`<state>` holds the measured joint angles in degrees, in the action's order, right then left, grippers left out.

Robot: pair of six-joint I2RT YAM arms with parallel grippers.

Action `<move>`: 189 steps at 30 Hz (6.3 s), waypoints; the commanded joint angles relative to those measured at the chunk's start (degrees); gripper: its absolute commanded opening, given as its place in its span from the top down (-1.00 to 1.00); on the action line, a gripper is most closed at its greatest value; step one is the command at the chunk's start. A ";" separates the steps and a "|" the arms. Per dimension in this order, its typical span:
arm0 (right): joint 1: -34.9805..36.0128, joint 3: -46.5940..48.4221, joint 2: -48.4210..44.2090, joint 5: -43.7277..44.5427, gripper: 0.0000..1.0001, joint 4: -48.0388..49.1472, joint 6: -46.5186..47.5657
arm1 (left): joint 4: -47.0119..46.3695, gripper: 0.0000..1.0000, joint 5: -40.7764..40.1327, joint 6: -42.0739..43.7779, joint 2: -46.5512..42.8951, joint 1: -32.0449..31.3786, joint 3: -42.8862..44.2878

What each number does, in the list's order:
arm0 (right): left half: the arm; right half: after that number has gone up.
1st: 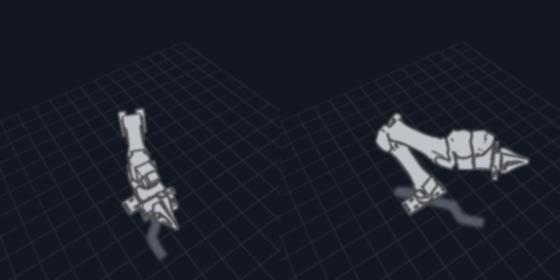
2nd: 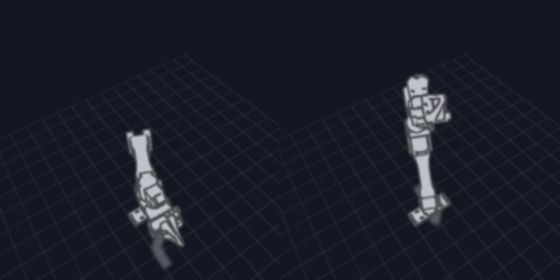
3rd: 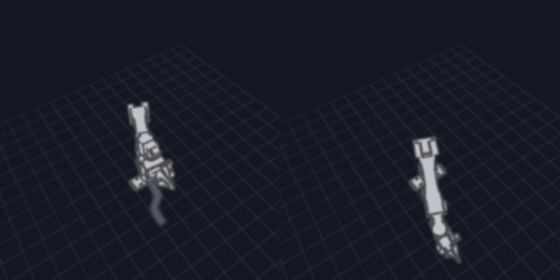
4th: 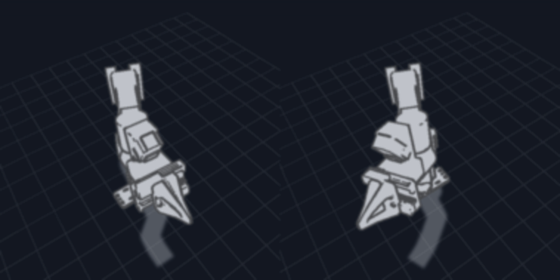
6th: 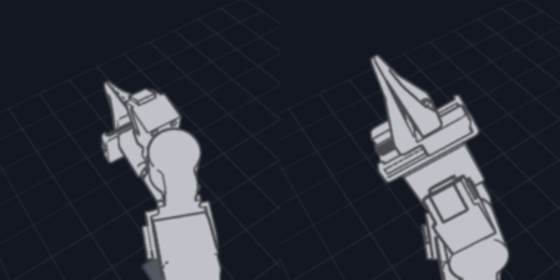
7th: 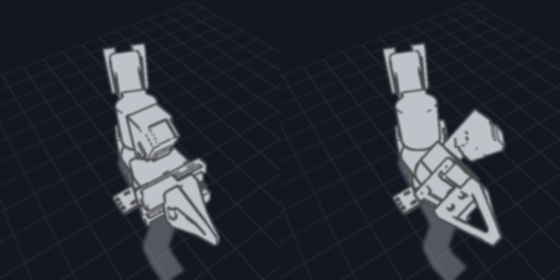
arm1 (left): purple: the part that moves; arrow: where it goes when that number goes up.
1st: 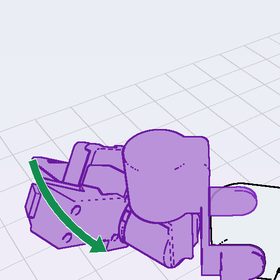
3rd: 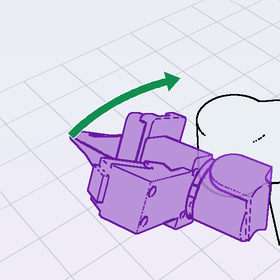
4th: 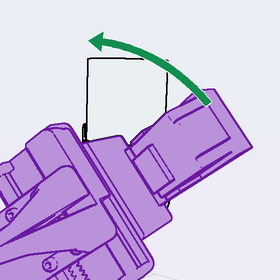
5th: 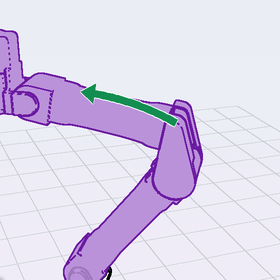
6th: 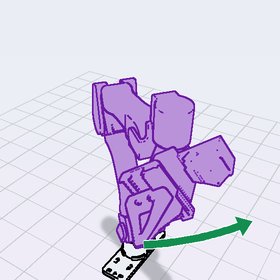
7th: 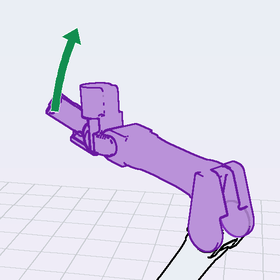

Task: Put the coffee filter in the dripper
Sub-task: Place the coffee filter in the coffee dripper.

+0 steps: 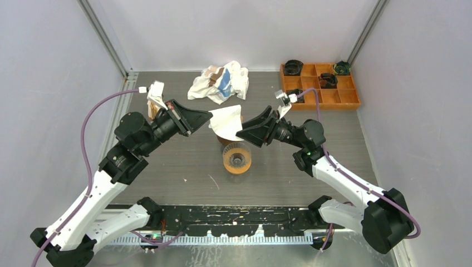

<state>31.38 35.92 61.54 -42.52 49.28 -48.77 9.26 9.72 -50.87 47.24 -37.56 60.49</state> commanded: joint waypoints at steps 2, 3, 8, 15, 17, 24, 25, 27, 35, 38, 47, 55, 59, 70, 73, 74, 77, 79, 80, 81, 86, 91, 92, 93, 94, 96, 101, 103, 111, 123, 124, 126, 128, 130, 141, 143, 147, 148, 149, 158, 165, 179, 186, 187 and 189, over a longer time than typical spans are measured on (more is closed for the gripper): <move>0.13 0.44 -0.56 0.27 -0.09 5.87 -2.59 | -1.79 1.00 1.30 1.87 0.09 -0.29 1.18; 0.09 0.46 -0.36 0.32 -0.09 6.42 -3.17 | -2.27 1.00 1.78 1.46 0.39 -0.26 1.01; 0.09 0.37 0.50 2.08 -0.10 4.11 -2.98 | -6.03 1.00 3.63 -0.80 0.56 -0.26 -0.32; 0.09 -0.31 1.34 4.05 -0.19 2.86 -2.26 | -8.81 1.00 3.85 -3.05 -1.32 -0.28 -1.47; 0.08 -0.27 1.60 4.05 -0.20 3.16 -2.25 | -9.29 1.00 4.04 -3.54 -1.50 -0.28 -1.69; 0.09 -0.22 2.13 2.61 -0.24 6.59 -3.36 | -10.31 1.00 5.73 -4.72 -0.51 -0.29 -1.76; 0.09 -0.24 2.17 2.66 -0.25 6.68 -3.35 | -10.70 1.00 6.08 -5.02 -0.37 -0.26 -1.82; 0.09 -0.19 2.40 2.71 -0.31 6.86 -3.33 | -11.58 1.00 6.74 -5.53 -0.04 -0.28 -1.87; 0.10 0.01 4.18 3.03 -0.51 8.22 -2.37 | -14.81 1.00 9.82 -8.26 1.76 -0.27 -2.13; 0.06 -0.27 4.81 2.26 -0.57 10.51 -2.64 | -15.06 1.00 10.22 -8.56 2.06 -0.36 -2.17; -0.15 -0.37 4.83 -0.89 -0.55 20.10 -5.75 | -15.26 1.00 10.55 -8.84 2.40 -0.39 -2.55; -0.35 -0.64 5.36 -1.33 -0.28 21.45 -7.09 | -15.09 1.00 10.38 -8.78 1.84 -0.38 -2.78; -0.68 -1.19 5.69 -1.67 -0.04 23.85 -8.93 | -14.03 1.00 9.42 -8.05 1.23 -0.34 -3.05; -1.77 -2.17 4.82 -1.70 0.72 23.31 -10.91 | -9.67 0.81 4.98 -2.96 -0.05 -0.26 -3.87; -2.25 -2.35 4.87 -1.44 0.89 23.46 -12.03 | -7.42 0.62 2.76 -1.09 -0.98 -0.30 -3.85; -2.33 -2.40 4.92 -1.36 0.95 23.54 -12.29 | -6.76 0.56 2.08 -0.48 -1.24 -0.25 -3.95; -2.78 -2.62 4.91 -1.04 0.99 23.65 -13.05 | -5.01 0.43 0.25 1.21 -1.99 -0.24 -4.21; -2.98 -2.75 5.05 -0.84 0.99 23.84 -13.60 | -3.82 0.34 -0.91 2.42 -2.57 -0.24 -4.35; -3.03 -2.82 5.08 -0.75 0.99 23.85 -13.77 | -3.19 0.30 -1.51 2.85 -2.90 -0.22 -4.64; -3.07 -2.89 5.16 -0.72 0.99 23.93 -13.94 | -2.92 0.28 -2.02 3.22 -3.18 -0.23 -4.97; -3.07 -2.97 5.82 -0.46 0.99 24.57 -14.61 | -2.84 0.13 -2.55 3.85 -4.18 -0.21 -6.73; -3.07 -3.06 6.54 -0.46 0.98 25.75 -15.41 | -3.43 0.10 -1.14 3.64 -3.63 -0.15 -7.96; -3.07 -2.98 6.69 -0.46 0.99 25.90 -15.53 | -3.59 0.10 -0.80 3.48 -3.43 -0.18 -8.14; -3.07 -2.98 6.79 -0.46 0.98 26.02 -15.64 | -4.00 0.10 -0.28 3.30 -3.20 -0.17 -8.37; -3.03 -2.96 7.00 -0.46 0.99 26.18 -15.76 | -4.56 0.10 0.32 3.06 -3.02 -0.16 -8.56; -3.05 -3.03 7.27 -0.45 0.99 26.51 -16.02 | -5.40 0.10 1.30 2.61 -2.78 -0.18 -8.93; -3.07 -3.21 8.01 -0.46 0.99 27.64 -16.69 | -6.44 0.10 2.60 2.02 -2.49 -0.22 -9.33; -3.07 -3.21 8.16 -0.46 0.99 27.80 -16.79 | -6.44 0.10 2.59 2.01 -2.70 -0.20 -9.36; -3.07 -3.24 8.59 -0.34 0.99 28.13 -16.88 | -7.20 0.09 3.16 1.58 -2.91 -0.23 -9.65; -3.07 -3.50 9.28 -0.63 0.99 29.80 -17.90 | -10.22 0.10 4.63 0.10 -1.08 -0.21 -9.91; -3.07 -3.52 9.34 -0.63 0.98 30.05 -18.17 | -10.27 0.10 4.55 0.03 -0.99 -0.16 -9.94; -3.08 -3.49 9.48 -0.71 0.99 30.46 -18.45 | -10.27 0.10 4.39 -0.01 -0.86 -0.16 -9.87; -3.07 -3.53 9.53 -0.72 0.99 30.96 -18.83 | -9.77 0.10 4.03 0.07 -0.76 -0.22 -9.78; -3.07 -3.55 9.57 -0.79 0.99 31.49 -19.18 | -9.38 0.11 3.64 0.20 -0.82 -0.22 -9.90; -3.05 -3.59 9.65 -0.81 0.98 32.10 -19.52 | -8.18 0.14 2.06 0.38 -1.66 -0.17 -9.94; -3.06 -3.49 9.70 -0.89 0.98 32.19 -19.59 | -8.16 0.15 2.61 0.36 -0.97 -0.19 -9.61; -3.07 -3.50 9.92 -0.96 0.98 32.19 -19.61 | -9.87 0.15 4.14 -0.66 -0.20 -0.16 -9.65; -3.07 -3.53 9.98 -0.98 0.98 32.20 -19.54 | -10.44 0.15 4.51 -0.97 -0.05 -0.22 -9.76; -3.07 -3.50 10.08 -0.98 0.97 32.20 -19.52 | -10.87 0.15 4.81 -1.18 0.07 -0.23 -9.80; -3.07 -3.65 10.97 -0.86 0.97 32.37 -19.60 | -13.16 0.14 6.47 -2.44 0.56 -0.19 -10.19; -3.07 -3.69 10.97 -0.57 0.97 32.36 -19.69 | -14.94 0.14 8.23 -3.82 1.46 -0.17 -10.55; -3.34 -3.95 11.23 0.25 0.97 32.29 -20.13 | -11.02 0.13 6.62 -2.78 -0.97 -0.16 -11.62; -3.43 -3.87 11.81 0.20 0.96 32.48 -20.23 | -11.19 0.13 7.39 -3.17 -1.13 -0.16 -11.95; -3.49 -3.91 11.77 0.24 0.96 32.46 -20.16 | -11.12 0.13 7.39 -3.18 -1.29 -0.15 -11.82; -3.59 -4.05 11.90 0.40 0.96 32.42 -20.01 | -10.87 0.13 7.08 -3.19 -1.72 -0.20 -11.80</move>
<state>28.25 31.86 73.30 -42.92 77.82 -68.97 -0.10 16.16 -54.04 47.20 -37.67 48.34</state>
